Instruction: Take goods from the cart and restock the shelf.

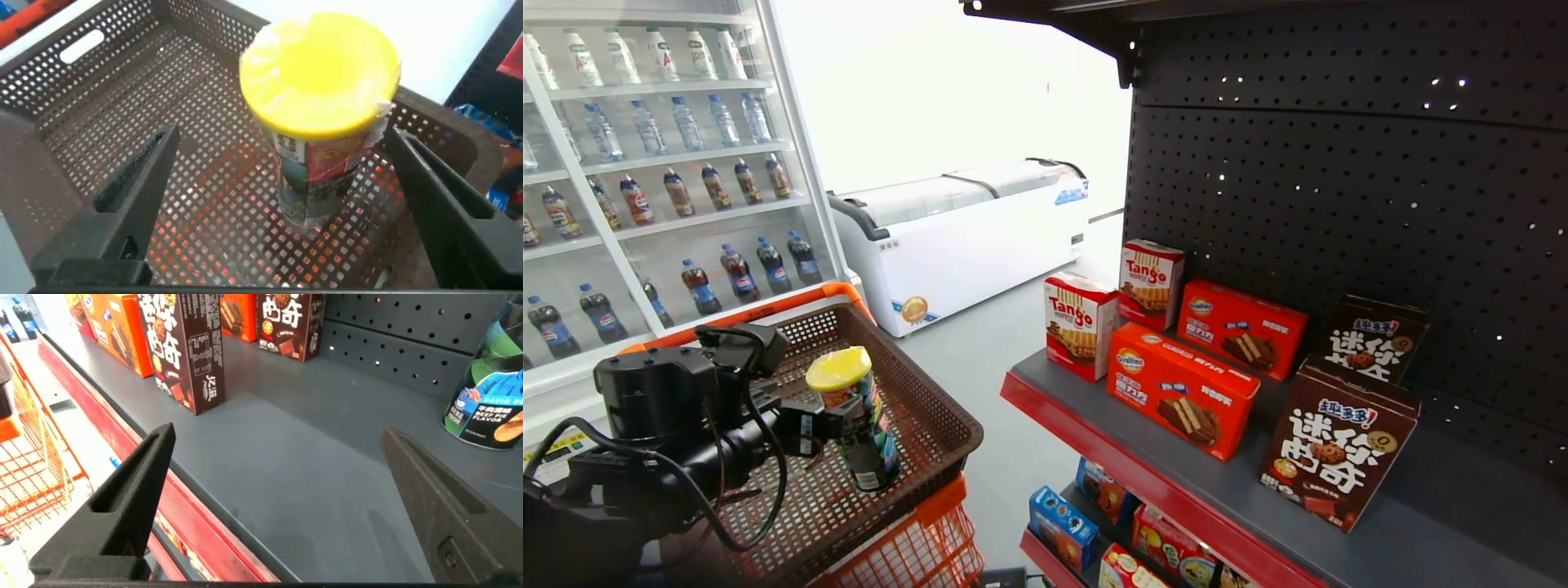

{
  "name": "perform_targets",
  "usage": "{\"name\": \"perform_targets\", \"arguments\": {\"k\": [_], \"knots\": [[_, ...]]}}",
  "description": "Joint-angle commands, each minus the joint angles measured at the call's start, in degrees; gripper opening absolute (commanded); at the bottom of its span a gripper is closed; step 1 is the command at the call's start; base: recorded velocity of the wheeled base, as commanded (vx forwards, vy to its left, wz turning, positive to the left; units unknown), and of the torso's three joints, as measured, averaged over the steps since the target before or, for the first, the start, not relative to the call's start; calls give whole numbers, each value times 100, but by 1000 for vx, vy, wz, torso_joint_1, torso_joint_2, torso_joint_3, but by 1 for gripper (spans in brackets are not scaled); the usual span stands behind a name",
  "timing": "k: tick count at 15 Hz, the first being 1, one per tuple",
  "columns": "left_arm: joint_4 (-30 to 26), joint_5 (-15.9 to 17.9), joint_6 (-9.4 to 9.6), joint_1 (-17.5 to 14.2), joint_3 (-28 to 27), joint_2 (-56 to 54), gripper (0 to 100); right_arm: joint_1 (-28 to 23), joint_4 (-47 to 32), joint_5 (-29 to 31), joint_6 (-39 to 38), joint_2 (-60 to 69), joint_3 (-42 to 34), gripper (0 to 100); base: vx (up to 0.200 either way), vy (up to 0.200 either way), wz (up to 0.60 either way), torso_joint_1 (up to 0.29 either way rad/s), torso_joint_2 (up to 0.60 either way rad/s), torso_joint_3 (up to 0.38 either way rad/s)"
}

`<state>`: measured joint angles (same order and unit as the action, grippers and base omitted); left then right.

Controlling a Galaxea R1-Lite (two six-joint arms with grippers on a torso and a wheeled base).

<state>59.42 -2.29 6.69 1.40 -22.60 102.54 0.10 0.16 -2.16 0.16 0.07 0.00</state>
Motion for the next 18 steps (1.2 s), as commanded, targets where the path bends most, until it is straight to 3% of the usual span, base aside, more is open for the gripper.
{"name": "perform_targets", "arguments": {"k": [1, 5, 12, 16, 17, 18], "knots": [[175, -52, -10, 80, 45, 425, 100, -1, 2, -4, 2, -7, 0, 100, 0, 0, 0, 0, 0, 0], [1046, -61, -133, 211, 256, 1137, 100, -1, 2, -4, 2, -7, 0, 100, 0, 0, 0, 0, 0, 0], [2320, -228, -142, 326, 195, 2236, 100, -1, 2, -4, 2, -7, 0, 100, 0, 0, 0, 0, 0, 0], [2461, -579, -142, 361, 72, 2517, 100, -1, 2, -4, 2, -7, 0, 100, 0, 0, 0, 0, 0, 0], [2584, -650, -142, 361, -25, 2552, 0, -1, 2, -4, 2, -7, 0, 100, 0, 0, 0, 0, 0, 0], [2601, -729, -124, 361, -130, 2552, 0, -1, 2, -4, 2, -7, 0, 100, 0, 0, 0, 0, 0, 0]]}}
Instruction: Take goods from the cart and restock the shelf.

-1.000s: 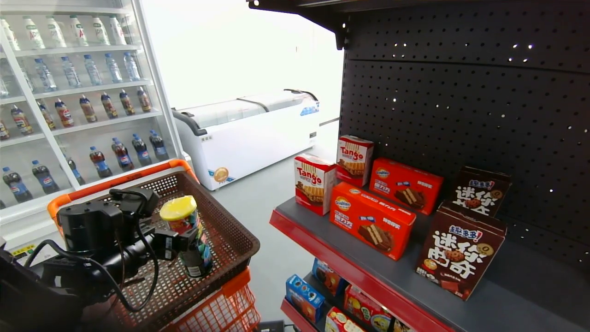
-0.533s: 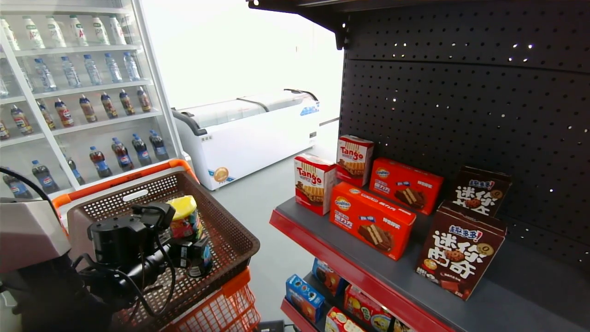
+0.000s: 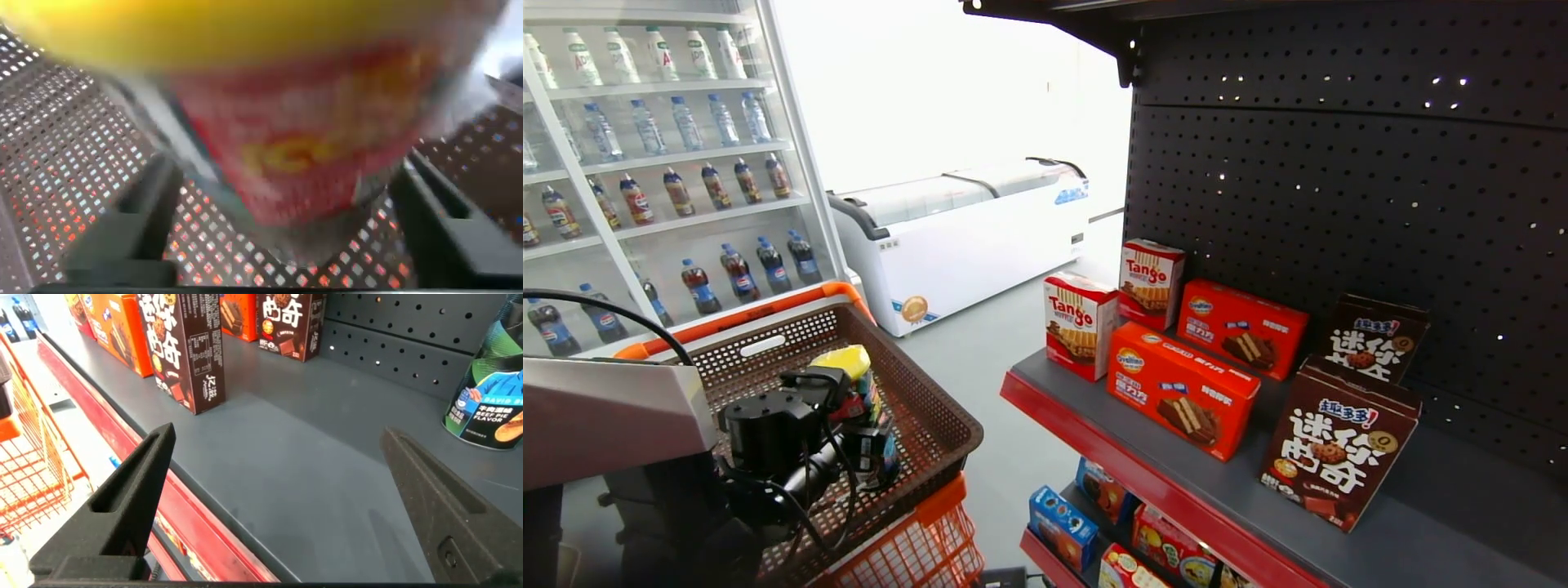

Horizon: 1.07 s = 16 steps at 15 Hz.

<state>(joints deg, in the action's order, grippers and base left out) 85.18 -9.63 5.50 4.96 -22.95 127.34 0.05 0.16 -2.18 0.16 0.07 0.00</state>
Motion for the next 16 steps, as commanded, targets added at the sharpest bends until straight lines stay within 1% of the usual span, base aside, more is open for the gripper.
{"name": "perform_targets", "arguments": {"k": [1, 2, 4, 5, 6, 7, 8, 9, 10, 11, 12, 13, 14, 15, 16], "knots": [[-36, -83, 30, 5, -104, 63, 0, 4, 2, -2, 2, -7, 0, 100, 0, 0, 0, 0, 0, 0], [-159, -109, 30, 22, -95, 54, 0, 4, 2, -2, 2, -7, 0, 100, 0, 0, 0, 0, 0, 0], [-212, -144, 39, 84, -86, 36, 0, 4, 2, -2, 2, -7, 0, 100, 0, 0, 0, 0, 0, 0], [-247, -153, -75, 242, -403, -236, 0, 4, 2, -2, 2, -7, 0, 100, 0, 0, 0, 0, 0, 0], [-616, 67, -22, 251, -658, -676, 0, 4, 11, -2, 2, -7, 0, 100, 0, 0, 0, 0, 0, 0], [-889, 234, -5, 260, -728, -851, 0, 4, 2, -2, 2, -7, 0, 100, 0, 0, 0, 0, 0, 0], [-1609, 858, 4, 356, -904, -1502, 0, 4, 2, -2, 2, -7, 0, 100, 0, 0, 0, 0, 0, 0], [-2014, 1130, 48, 392, -1018, -1836, 0, 4, 2, -2, 2, -7, 0, 100, 0, 0, 0, 0, 0, 0], [-2409, 1244, 118, 444, -1167, -2100, 0, 4, 2, -2, 2, -7, 0, 100, 0, 0, 0, 0, 0, 0], [-3007, 1403, 136, 550, -1431, -2442, 0, 4, 2, -2, 2, -7, 0, 100, 0, 0, 0, 0, 0, 0], [-3420, 1490, 109, 594, -1651, -2662, 0, 4, 2, -2, 2, -7, 0, 100, 0, 0, 0, 0, 0, 0], [-3886, 1657, 109, 655, -1818, -2934, 0, 4, 2, -2, 2, -7, 0, 100, 0, 0, 0, 0, 0, 0], [-4220, 1868, 101, 726, -1853, -3172, 0, 4, 2, -2, 2, -7, 0, 100, 0, 0, 0, 0, 0, 0], [-4387, 2027, 101, 752, -1844, -3374, 0, 4, 2, -2, 2, -7, 0, 100, 0, 0, 0, 0, 0, 0], [-4431, 2290, 101, 805, -1827, -3515, 0, 4, 2, -2, 2, -7, 0, 100, 0, 0, 0, 0, 0, 0]]}}
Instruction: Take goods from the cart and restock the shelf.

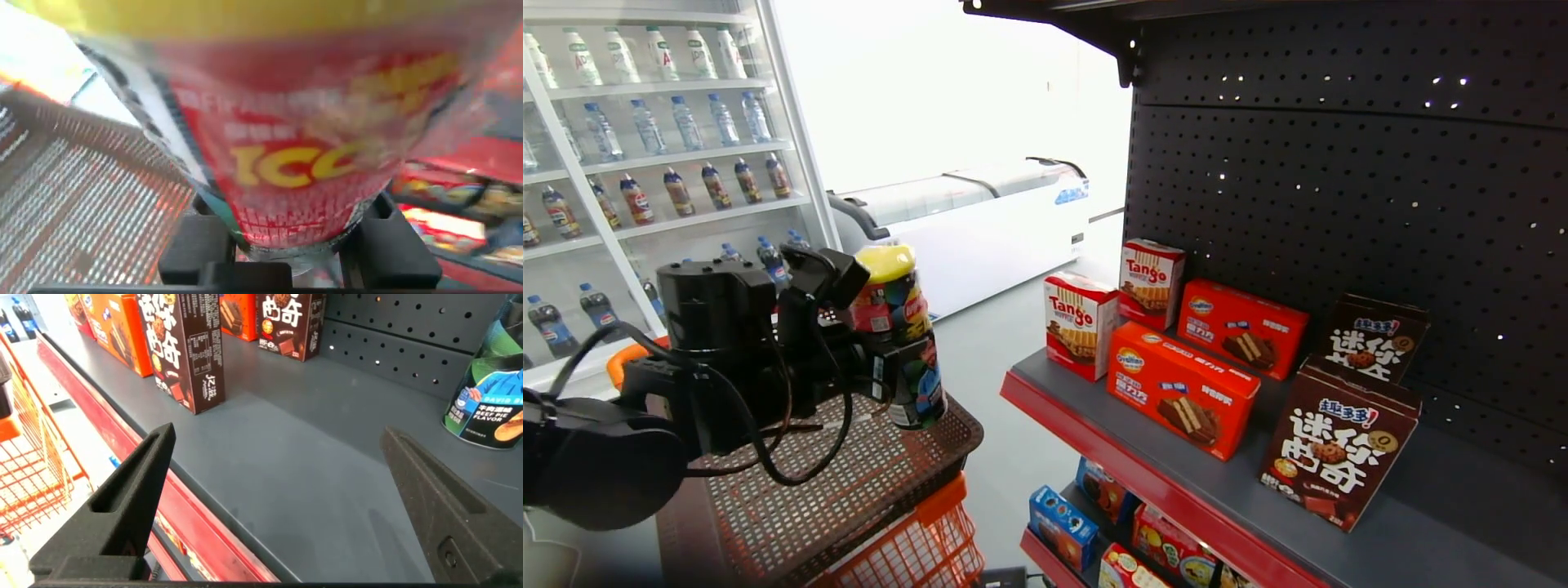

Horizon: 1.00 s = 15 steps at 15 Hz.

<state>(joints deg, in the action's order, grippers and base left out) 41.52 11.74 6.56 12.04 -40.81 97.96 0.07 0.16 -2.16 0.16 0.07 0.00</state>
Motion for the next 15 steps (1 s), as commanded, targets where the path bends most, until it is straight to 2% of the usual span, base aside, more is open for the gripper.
{"name": "perform_targets", "arguments": {"k": [1, 3, 5, 6, 7, 8, 11, 12, 13, 15], "knots": [[-83, 294, 3, 105, -49, -647, 0, 1, 2, -4, 2, -7, 0, 100, 0, 0, 0, 0, 0, 0], [-92, 408, 21, 246, -76, -779, 0, 1, 2, 5, 2, -7, 0, 100, 0, 0, 0, 0, 0, 0], [-434, 716, -120, 316, -67, -990, 0, 1, 2, -4, 2, -7, 0, 100, 0, 0, 0, 0, 0, 0], [-1050, 1392, -208, 281, -41, -1359, 0, 1, 2, -4, 2, -7, 0, 100, 0, 0, 0, 0, 0, 0], [-1515, 1507, -208, 272, -85, -1623, 0, 1, 2, -4, 2, -7, 0, 100, 0, 0, 0, 0, 0, 0], [-1735, 1586, -216, 290, -85, -1728, 0, 1, 2, -4, 2, -7, 0, 100, 0, 0, 0, 0, 0, 0], [-1805, 1595, -296, 272, 118, -1930, 0, 1, 2, -4, 2, -7, 0, 100, 0, 0, 0, 0, 0, 0], [-1841, 1674, -700, 316, 100, -2167, 0, 1, 2, -4, 2, -7, 0, 100, 0, 0, 0, 0, 0, 0], [-1797, 1691, -814, 342, 91, -2203, 0, 1, 2, -4, 2, -7, 0, 100, 0, 0, 0, 0, 0, 0], [-1805, 1946, -796, 351, -76, -2203, 0, 1, 2, -4, 2, -7, 0, 100, 0, 0, 0, 0, 0, 0]]}}
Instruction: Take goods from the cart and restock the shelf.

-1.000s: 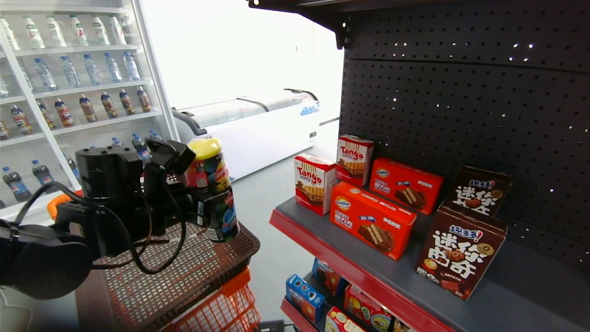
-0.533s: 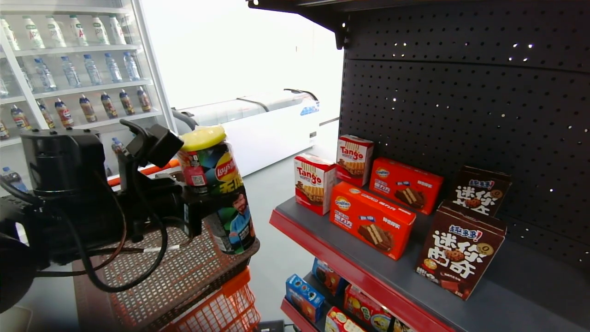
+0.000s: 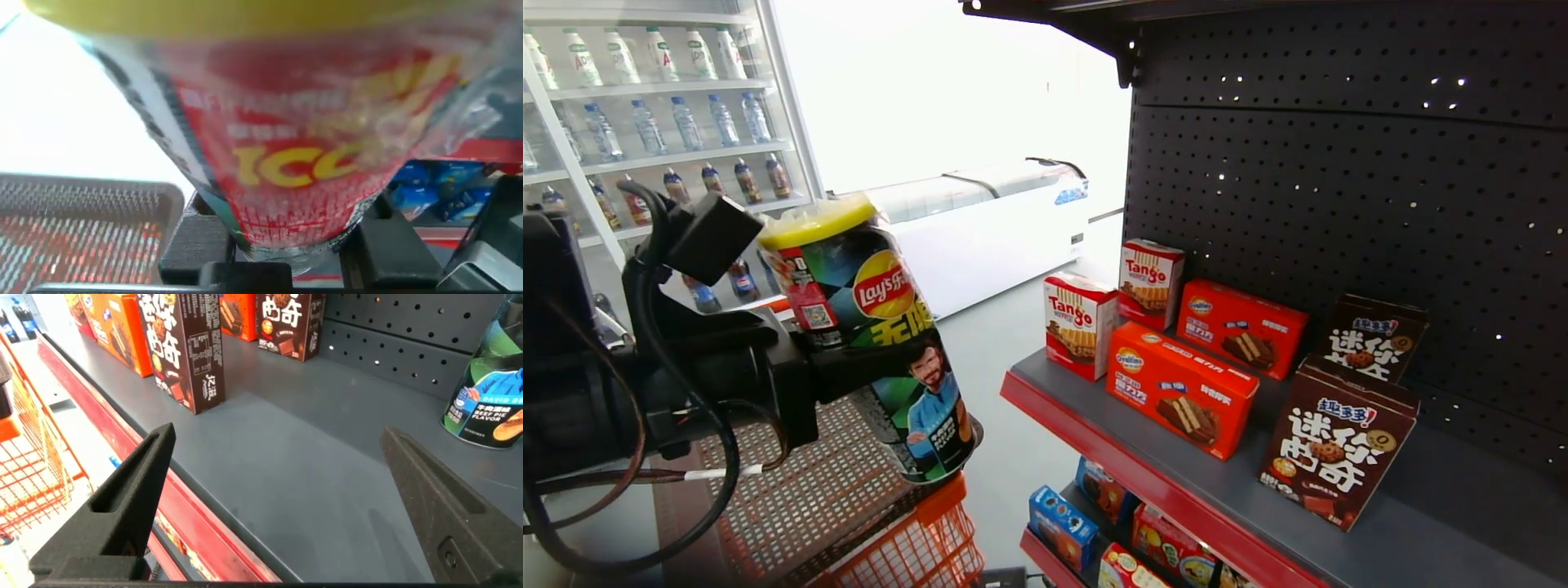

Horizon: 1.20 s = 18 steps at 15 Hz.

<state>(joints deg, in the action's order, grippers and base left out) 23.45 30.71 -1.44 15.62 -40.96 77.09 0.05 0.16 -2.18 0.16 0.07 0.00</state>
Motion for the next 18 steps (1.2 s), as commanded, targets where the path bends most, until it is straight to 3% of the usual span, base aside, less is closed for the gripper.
{"name": "perform_targets", "arguments": {"k": [1, 8, 14, 16, 18], "knots": [[1, 49, 3, -6, -61, -116, 0, 4, 2, -2, 2, -7, 0, 100, 0, 0, 0, 0, 0, 0], [-43, 612, 12, 20, -17, -151, 0, 4, 2, -2, 2, -7, 0, 100, 0, 0, 0, 0, 0, 0], [-359, 665, 30, 618, 273, -239, 0, 4, 2, -2, 2, -7, 0, 100, 0, 0, 0, 0, 0, 0], [-544, 673, 258, 767, 317, -239, 0, 4, 2, -2, 2, -7, 0, 100, 0, 0, 0, 0, 0, 0], [-632, 673, 320, 838, 334, -247, 0, 4, 2, -2, 2, -7, 0, 100, 0, 0, 0, 0, 0, 0]]}}
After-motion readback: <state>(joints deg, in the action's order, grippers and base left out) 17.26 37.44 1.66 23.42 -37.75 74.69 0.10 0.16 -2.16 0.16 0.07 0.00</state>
